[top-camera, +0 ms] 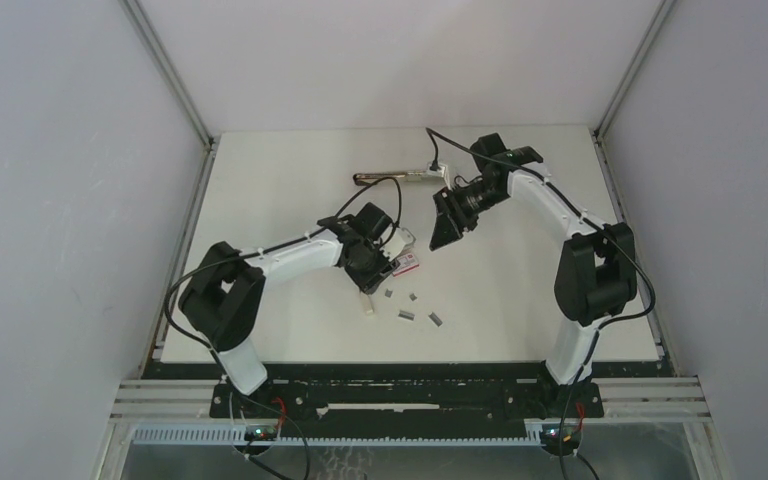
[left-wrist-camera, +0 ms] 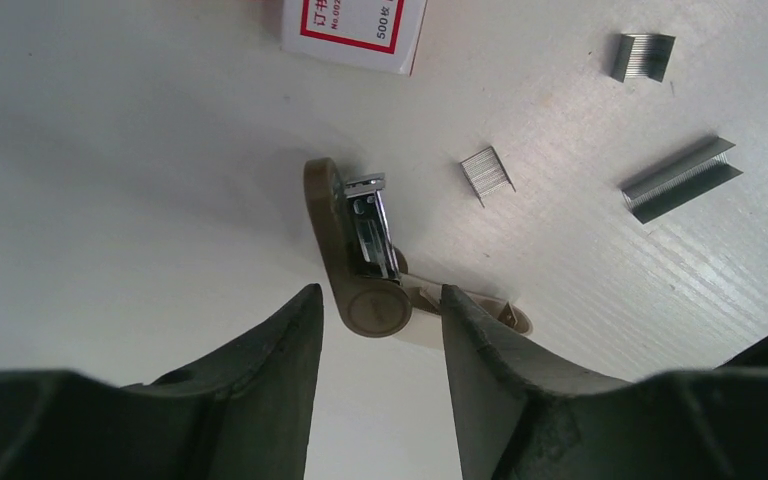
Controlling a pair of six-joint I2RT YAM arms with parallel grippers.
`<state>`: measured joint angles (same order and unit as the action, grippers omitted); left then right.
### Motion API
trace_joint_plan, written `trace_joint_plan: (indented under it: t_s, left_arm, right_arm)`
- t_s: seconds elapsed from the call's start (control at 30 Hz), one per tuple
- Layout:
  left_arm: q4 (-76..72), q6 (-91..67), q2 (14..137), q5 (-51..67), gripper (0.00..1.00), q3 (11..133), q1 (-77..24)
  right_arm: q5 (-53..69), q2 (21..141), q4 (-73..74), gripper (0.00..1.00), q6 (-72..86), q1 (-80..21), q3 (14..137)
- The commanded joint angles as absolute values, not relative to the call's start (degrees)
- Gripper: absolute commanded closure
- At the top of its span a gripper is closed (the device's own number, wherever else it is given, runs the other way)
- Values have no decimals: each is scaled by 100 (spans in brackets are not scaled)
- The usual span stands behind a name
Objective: Unload the staples from the stapler
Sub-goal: Adjust the stapler at the center of the board.
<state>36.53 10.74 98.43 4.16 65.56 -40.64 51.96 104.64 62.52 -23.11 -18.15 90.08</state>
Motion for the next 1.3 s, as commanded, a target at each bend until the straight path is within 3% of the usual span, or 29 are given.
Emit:
trace_joint_plan:
  t_s: [0.0,0.43,0.63,0.93,1.27]
  left_arm:
    - [3612,1161,9953,323,51,6496,-4113]
    - [3580,1195,10006,91,72,6453,-4113]
    - [3598,1250,9978,284,74,6475,-4006]
    - [3699,1314,10016,1491,82,6516,-3315]
    - [4226,1494,10542,3603,77,6867,-2401]
  right_arm:
    - [5169,10171,6083,49,-2277,-1737,9009]
    - [5258,10127,6091,47,-2274,-1696,9009]
    - [5320,10114,6125,46,-2292,-1696,9009]
    - [5417,10116,6178,40,-2309,-1705,9025]
    - [5537,10150,6253,32,-2341,-1705,9044]
